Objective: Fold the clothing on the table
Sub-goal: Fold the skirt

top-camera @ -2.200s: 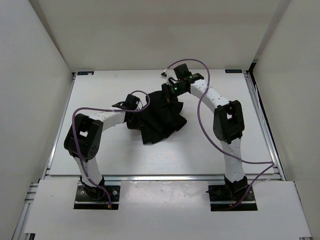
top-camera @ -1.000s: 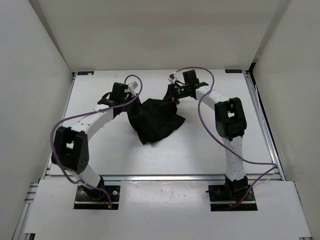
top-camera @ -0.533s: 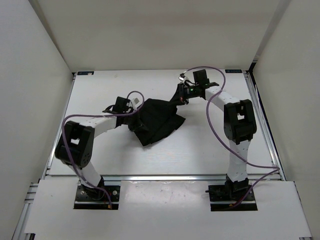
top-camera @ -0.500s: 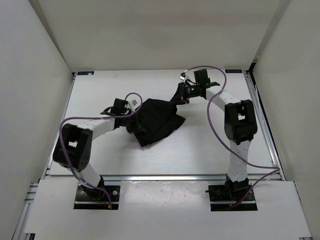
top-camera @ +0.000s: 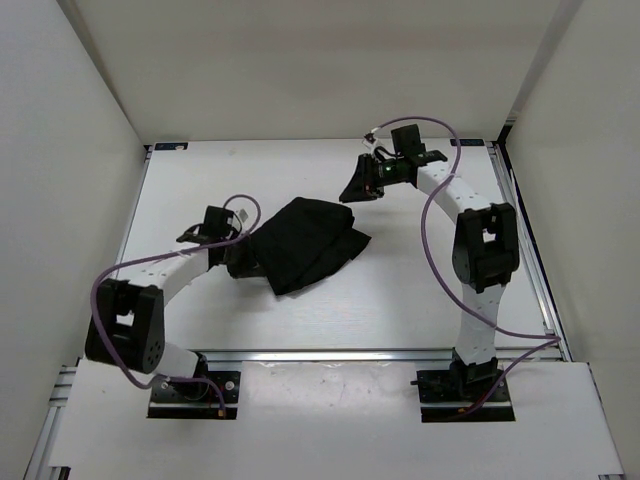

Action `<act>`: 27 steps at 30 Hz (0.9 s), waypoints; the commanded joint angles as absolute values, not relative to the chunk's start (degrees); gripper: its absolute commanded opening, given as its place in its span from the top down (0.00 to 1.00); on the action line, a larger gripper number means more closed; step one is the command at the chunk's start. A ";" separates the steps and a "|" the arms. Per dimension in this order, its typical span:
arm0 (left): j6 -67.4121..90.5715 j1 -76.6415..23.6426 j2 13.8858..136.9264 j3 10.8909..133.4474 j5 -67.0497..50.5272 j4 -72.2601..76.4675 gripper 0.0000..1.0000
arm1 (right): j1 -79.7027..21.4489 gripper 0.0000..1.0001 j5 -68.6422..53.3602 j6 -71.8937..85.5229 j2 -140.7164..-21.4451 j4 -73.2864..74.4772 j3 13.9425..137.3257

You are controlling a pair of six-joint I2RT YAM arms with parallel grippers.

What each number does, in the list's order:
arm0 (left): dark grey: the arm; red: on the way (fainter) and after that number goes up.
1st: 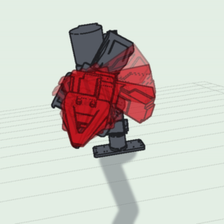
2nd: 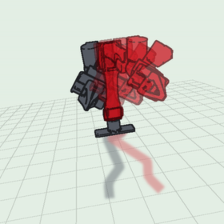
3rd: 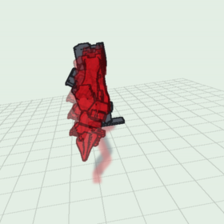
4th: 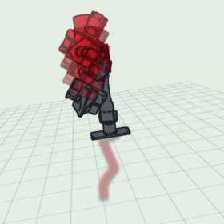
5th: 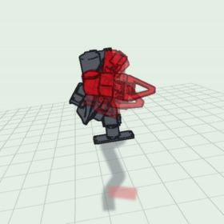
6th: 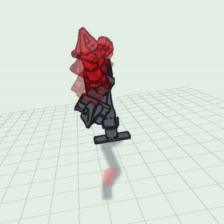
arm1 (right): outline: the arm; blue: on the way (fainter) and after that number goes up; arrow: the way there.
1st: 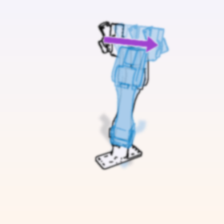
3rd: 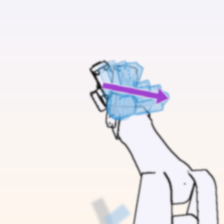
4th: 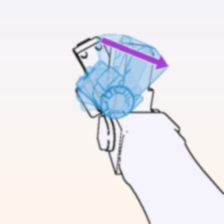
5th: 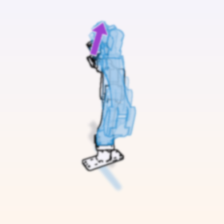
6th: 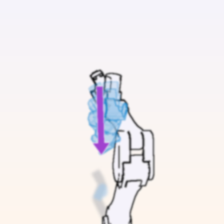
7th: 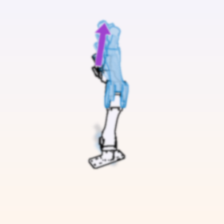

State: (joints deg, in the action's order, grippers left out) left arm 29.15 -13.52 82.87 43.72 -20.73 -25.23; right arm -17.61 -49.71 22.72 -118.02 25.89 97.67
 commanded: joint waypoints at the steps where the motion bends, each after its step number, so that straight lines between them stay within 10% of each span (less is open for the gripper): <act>1: 26.72 -11.69 75.86 51.05 -18.56 -29.86 1.00 | -18.89 0.72 -42.49 16.71 -113.12 33.64 101.51; 9: 25.75 -7.47 65.49 46.60 -6.08 -40.95 0.26 | -14.08 0.26 -35.51 13.97 -98.71 34.98 87.29; 18: 26.63 -4.92 57.13 39.28 -3.16 -44.56 0.18 | -4.23 0.22 -34.00 21.53 -82.10 24.18 59.00; 27: 25.75 -5.62 58.10 38.32 -4.66 -42.63 0.17 | -2.02 0.17 -29.79 20.74 -82.01 28.75 56.52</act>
State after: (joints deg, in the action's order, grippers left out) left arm 26.15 -5.06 58.65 38.61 -4.47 -44.07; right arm -2.94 -30.28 19.73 -83.70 29.61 58.02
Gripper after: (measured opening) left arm 0.826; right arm 0.832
